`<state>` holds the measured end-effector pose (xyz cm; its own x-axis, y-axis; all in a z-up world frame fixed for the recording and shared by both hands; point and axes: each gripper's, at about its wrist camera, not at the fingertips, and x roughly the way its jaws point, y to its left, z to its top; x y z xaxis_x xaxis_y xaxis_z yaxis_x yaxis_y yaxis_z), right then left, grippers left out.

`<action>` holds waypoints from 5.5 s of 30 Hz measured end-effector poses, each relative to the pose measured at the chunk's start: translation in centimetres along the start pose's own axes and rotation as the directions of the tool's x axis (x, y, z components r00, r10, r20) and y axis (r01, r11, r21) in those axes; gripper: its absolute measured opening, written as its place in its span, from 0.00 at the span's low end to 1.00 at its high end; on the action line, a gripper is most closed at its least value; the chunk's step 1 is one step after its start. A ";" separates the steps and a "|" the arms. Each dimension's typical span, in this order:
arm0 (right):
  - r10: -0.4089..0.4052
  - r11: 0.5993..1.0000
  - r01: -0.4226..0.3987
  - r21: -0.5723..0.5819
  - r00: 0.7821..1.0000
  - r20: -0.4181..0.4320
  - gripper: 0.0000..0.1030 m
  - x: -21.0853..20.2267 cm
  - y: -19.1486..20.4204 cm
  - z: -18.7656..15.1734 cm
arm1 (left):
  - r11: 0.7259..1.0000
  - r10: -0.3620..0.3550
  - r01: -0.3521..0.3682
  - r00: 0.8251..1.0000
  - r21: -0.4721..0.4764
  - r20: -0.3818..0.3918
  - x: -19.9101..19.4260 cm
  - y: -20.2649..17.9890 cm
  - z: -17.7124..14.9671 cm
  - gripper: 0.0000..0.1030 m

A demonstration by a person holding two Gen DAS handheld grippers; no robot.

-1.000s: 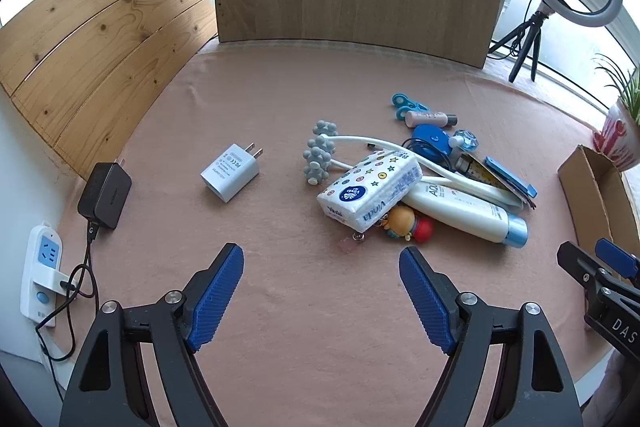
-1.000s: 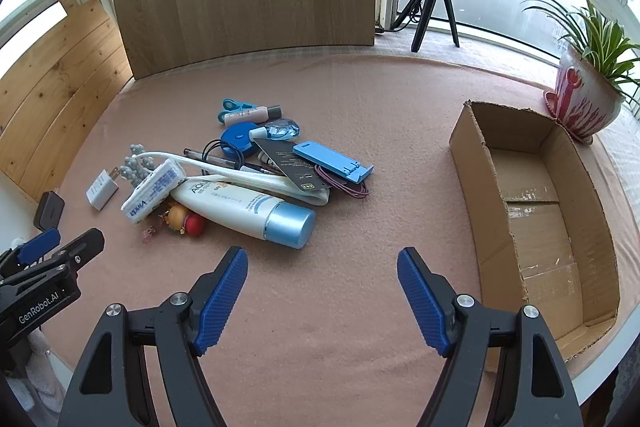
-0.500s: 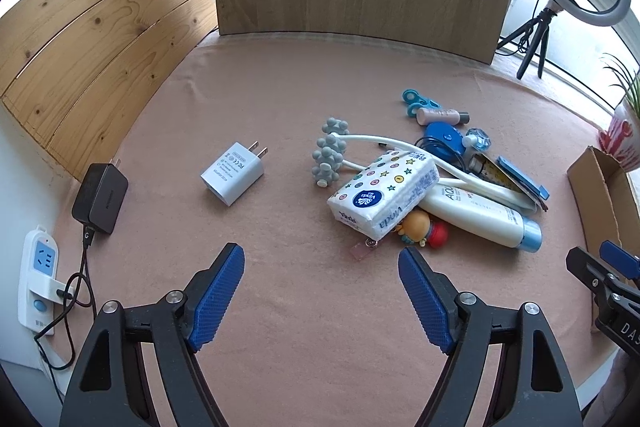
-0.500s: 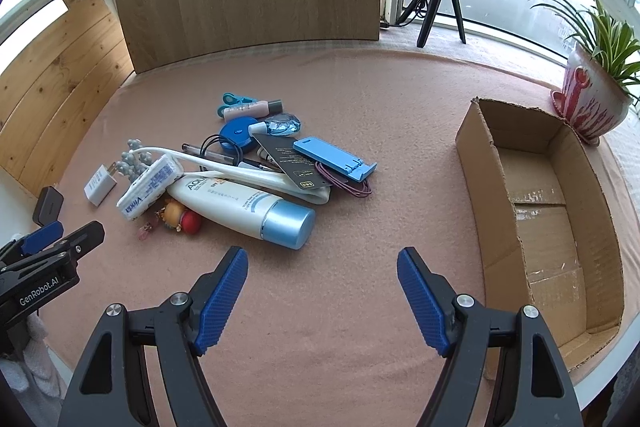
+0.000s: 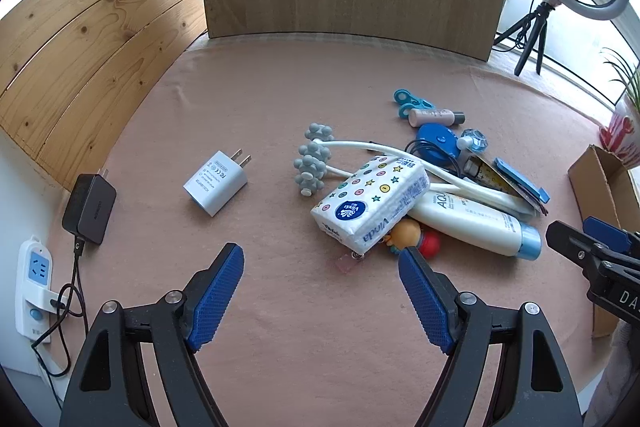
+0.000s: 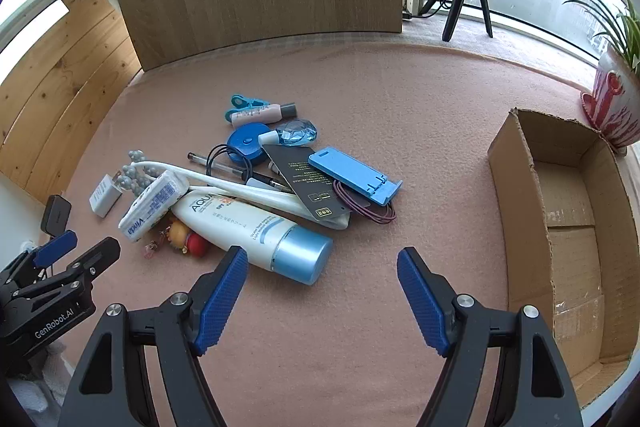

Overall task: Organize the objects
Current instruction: 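Move both tools toward the pile of items on the table, then grasp the white AQUA sunscreen tube with the right gripper, then lift the sunscreen tube and carry it into the cardboard box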

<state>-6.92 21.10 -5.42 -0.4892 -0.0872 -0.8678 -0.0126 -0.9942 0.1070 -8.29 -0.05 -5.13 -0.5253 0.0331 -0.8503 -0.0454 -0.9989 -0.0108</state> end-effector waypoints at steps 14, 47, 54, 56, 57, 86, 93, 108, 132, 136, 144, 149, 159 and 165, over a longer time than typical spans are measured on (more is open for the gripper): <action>0.053 0.995 -0.057 -0.087 0.998 -0.046 0.72 1.5 1.6 1.3 | 0.999 0.035 -0.035 0.999 -0.017 0.026 -0.9 0.0 0.6 0.87; 0.220 0.948 -0.275 -0.161 0.930 -0.294 0.35 8.1 5.2 5.3 | 0.971 0.110 -0.110 0.994 -0.212 -0.010 -2.4 5.5 -3.3 0.87; 0.267 0.937 -0.322 -0.134 0.909 -0.321 0.36 9.3 5.6 6.0 | 0.967 0.097 -0.100 0.995 -0.234 -0.026 -2.4 5.8 -3.9 0.87; 0.283 0.934 -0.337 -0.118 0.901 -0.330 0.36 9.4 5.4 6.0 | 0.970 0.081 -0.086 0.996 -0.226 -0.030 -2.3 5.4 -4.0 0.87; 0.297 0.933 -0.347 -0.099 0.894 -0.336 0.36 9.5 5.1 5.8 | 0.972 0.076 -0.081 0.997 -0.221 -0.029 -2.3 5.2 -4.0 0.87; 0.324 0.946 -0.306 0.106 0.910 -0.261 0.33 3.5 -1.5 -2.2 | 0.982 -0.184 0.176 0.975 -0.066 -0.126 0.0 -3.7 -4.8 0.87; 0.378 0.919 -0.329 0.217 0.891 -0.250 0.33 2.8 -4.1 -2.3 | 0.961 -0.273 0.277 0.950 0.005 -0.154 -0.3 -8.6 -5.8 0.80; 0.423 0.906 -0.378 0.192 0.844 -0.331 0.33 4.7 -2.4 -3.9 | 0.928 -0.364 0.372 0.903 -0.013 -0.229 1.9 -11.1 -7.4 0.53; 0.468 0.884 -0.431 0.183 0.828 -0.310 0.34 2.8 -3.3 -3.4 | 0.914 -0.405 0.405 0.902 -0.032 -0.148 -0.7 -13.1 -6.4 0.49; 0.458 0.888 -0.426 0.174 0.851 -0.256 0.34 0.4 -5.1 -2.5 | 0.902 -0.430 0.432 0.897 -0.001 -0.104 -2.6 -15.3 -5.2 0.49; 0.411 0.906 -0.386 0.176 0.900 -0.143 0.34 -4.5 -10.1 -1.3 | 0.865 -0.494 0.498 0.867 0.064 -0.061 -5.2 -21.6 -3.5 0.49; 0.356 0.923 -0.333 0.191 0.929 -0.099 0.34 -6.6 -13.6 -1.4 | 0.841 -0.525 0.530 0.848 0.108 -0.075 -5.7 -26.3 -3.3 0.49; 0.288 0.925 -0.260 0.277 0.956 -0.063 0.34 -7.8 -21.1 -2.1 | 0.797 -0.562 0.576 0.817 0.180 -0.130 -5.5 -33.9 -4.2 0.49; 0.266 0.925 -0.235 0.300 0.962 -0.065 0.34 -7.5 -23.2 -2.5 | 0.793 -0.555 0.575 0.818 0.199 -0.152 -4.7 -35.7 -4.4 0.49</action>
<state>-0.75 44.63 -2.61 -0.4169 -0.3520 -0.8380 -0.1580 -0.8799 0.4482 -0.44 35.36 -3.09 -0.2752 0.5763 -0.7696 -0.5077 -0.7668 -0.3927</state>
